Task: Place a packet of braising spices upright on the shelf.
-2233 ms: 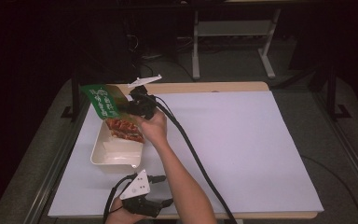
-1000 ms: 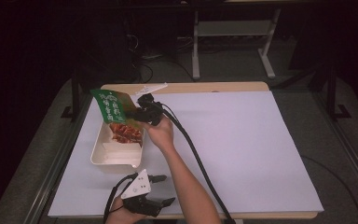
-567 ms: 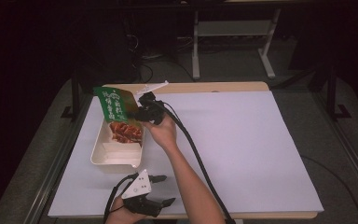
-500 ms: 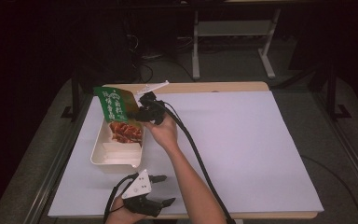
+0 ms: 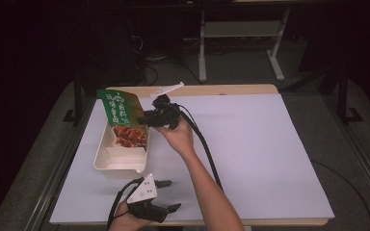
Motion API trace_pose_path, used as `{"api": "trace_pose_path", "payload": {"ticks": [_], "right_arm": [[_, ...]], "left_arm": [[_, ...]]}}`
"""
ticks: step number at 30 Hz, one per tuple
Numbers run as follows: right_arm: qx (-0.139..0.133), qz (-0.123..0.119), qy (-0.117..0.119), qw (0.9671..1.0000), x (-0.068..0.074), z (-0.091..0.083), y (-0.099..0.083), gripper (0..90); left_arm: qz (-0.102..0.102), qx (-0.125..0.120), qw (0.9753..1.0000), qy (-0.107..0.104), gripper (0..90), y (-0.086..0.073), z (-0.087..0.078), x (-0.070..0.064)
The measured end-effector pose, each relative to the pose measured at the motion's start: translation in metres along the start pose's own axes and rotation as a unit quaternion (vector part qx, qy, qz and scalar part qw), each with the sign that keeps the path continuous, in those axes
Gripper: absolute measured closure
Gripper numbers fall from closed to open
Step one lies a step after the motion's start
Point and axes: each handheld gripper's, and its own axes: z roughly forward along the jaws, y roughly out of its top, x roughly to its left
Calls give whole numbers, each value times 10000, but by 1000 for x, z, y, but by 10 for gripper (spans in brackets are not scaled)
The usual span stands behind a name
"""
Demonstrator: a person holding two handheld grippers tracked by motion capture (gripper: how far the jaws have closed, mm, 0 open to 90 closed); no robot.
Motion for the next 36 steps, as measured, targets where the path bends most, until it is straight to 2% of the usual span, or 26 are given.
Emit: {"api": "trace_pose_path", "payload": {"ticks": [5,8,16,24,29,33,34,36], "right_arm": [[-13,79,63,9999,-2,-8,-6,564],[62,22,46,10000,-2,-12,-8,544],[-1,21,77,10000,-4,-29,-17,502],[-23,95,129,9999,-11,-47,-25,466],[-29,141,106,9998,-14,-56,-32,456],[17,170,61,9998,-17,-63,-37,447],[-12,167,53,9998,-17,-65,-39,447],[-3,182,31,9998,-19,-69,-42,442]], "left_arm": [[-1,58,10000,15,255,-1,1,0],[-4,53,10000,17,254,-1,1,1],[-3,128,9999,-38,244,-1,3,0],[-35,115,9999,-6,239,-1,3,2],[-79,94,9999,14,238,-1,3,3],[-75,102,9999,15,238,-2,3,3],[-7,122,9999,28,238,-2,3,4],[-37,123,9999,34,238,-2,2,4]]}}
